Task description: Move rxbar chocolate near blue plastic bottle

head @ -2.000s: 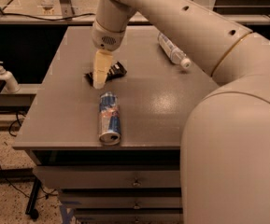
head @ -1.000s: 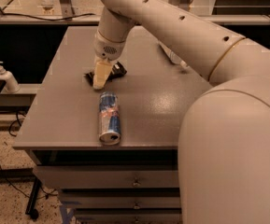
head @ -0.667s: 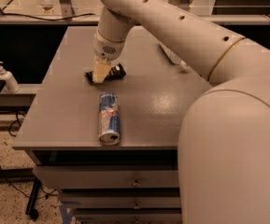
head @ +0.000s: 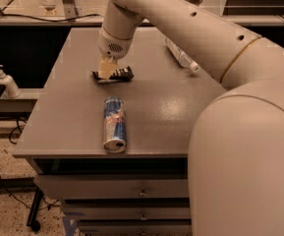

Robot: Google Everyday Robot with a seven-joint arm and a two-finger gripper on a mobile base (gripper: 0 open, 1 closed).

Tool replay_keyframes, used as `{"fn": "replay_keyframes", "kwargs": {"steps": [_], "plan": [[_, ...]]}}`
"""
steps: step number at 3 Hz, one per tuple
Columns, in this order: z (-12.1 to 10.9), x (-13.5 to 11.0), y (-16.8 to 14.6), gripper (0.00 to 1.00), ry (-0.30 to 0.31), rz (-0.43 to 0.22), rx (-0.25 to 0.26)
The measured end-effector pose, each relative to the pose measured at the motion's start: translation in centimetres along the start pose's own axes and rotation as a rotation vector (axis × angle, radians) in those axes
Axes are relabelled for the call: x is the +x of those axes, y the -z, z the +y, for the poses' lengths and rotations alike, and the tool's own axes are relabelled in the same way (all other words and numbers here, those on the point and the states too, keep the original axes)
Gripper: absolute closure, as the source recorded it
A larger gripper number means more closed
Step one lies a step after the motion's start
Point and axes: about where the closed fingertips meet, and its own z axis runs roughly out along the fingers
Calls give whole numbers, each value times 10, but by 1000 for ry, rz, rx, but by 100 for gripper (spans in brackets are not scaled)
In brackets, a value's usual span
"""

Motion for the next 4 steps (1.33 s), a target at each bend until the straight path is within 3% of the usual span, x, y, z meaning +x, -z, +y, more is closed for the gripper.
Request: {"fn": "replay_keyframes", "kwargs": {"steps": [2, 4], "plan": [[-15, 2, 49, 100, 25, 34, 76], [-15, 47, 122, 100, -31, 105, 194]]}}
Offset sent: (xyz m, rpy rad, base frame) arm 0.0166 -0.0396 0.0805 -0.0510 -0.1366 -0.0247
